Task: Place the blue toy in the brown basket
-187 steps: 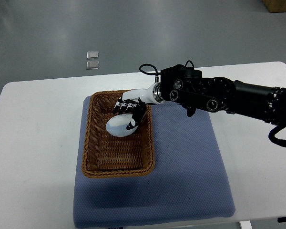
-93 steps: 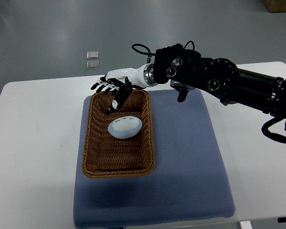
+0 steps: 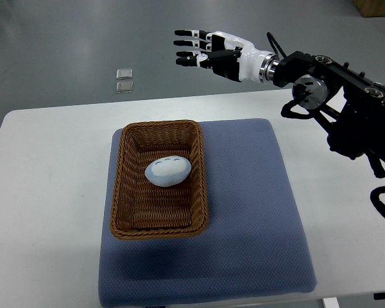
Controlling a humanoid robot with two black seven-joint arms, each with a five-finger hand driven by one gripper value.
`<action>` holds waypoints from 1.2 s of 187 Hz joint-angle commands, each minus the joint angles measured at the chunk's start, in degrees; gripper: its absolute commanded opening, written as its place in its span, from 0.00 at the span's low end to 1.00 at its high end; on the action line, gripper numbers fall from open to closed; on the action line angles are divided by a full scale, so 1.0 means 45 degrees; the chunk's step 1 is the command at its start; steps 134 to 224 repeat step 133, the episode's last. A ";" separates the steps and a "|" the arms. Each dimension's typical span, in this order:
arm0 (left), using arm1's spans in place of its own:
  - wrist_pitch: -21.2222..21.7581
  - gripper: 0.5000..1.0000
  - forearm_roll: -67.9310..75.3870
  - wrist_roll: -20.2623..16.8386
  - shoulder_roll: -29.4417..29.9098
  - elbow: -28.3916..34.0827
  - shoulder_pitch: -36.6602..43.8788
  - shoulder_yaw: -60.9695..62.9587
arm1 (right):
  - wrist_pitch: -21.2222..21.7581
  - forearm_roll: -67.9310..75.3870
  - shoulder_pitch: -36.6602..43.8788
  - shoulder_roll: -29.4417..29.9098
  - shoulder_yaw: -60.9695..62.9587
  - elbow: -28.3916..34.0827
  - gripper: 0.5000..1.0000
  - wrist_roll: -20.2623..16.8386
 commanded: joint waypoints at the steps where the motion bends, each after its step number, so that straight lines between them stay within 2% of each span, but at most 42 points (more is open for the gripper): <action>1: -0.0001 1.00 0.0000 0.0000 0.0000 -0.0019 -0.0002 0.0028 | 0.0023 0.0372 -0.1276 0.0121 0.1461 -0.0007 0.81 0.0664; 27: -0.0001 1.00 0.0000 0.0000 0.0000 -0.0039 0.0017 0.0047 | -0.0016 0.0528 -0.2643 0.0277 0.3023 -0.0242 0.81 0.1797; 60: -0.0001 1.00 0.0000 0.0000 0.0000 -0.0039 -0.0002 0.0047 | -0.0035 0.1308 -0.3424 0.1351 0.4448 -0.1784 0.81 0.2754; 95: -0.0001 1.00 0.0000 0.0000 0.0000 -0.0097 -0.0002 0.0086 | -0.0035 0.2461 -0.3483 0.1488 0.4547 -0.2546 0.81 0.2832; 224: -0.0001 1.00 0.0000 0.0000 0.0000 -0.0117 -0.0002 0.0086 | -0.0035 0.2735 -0.3483 0.1547 0.4547 -0.2566 0.81 0.2852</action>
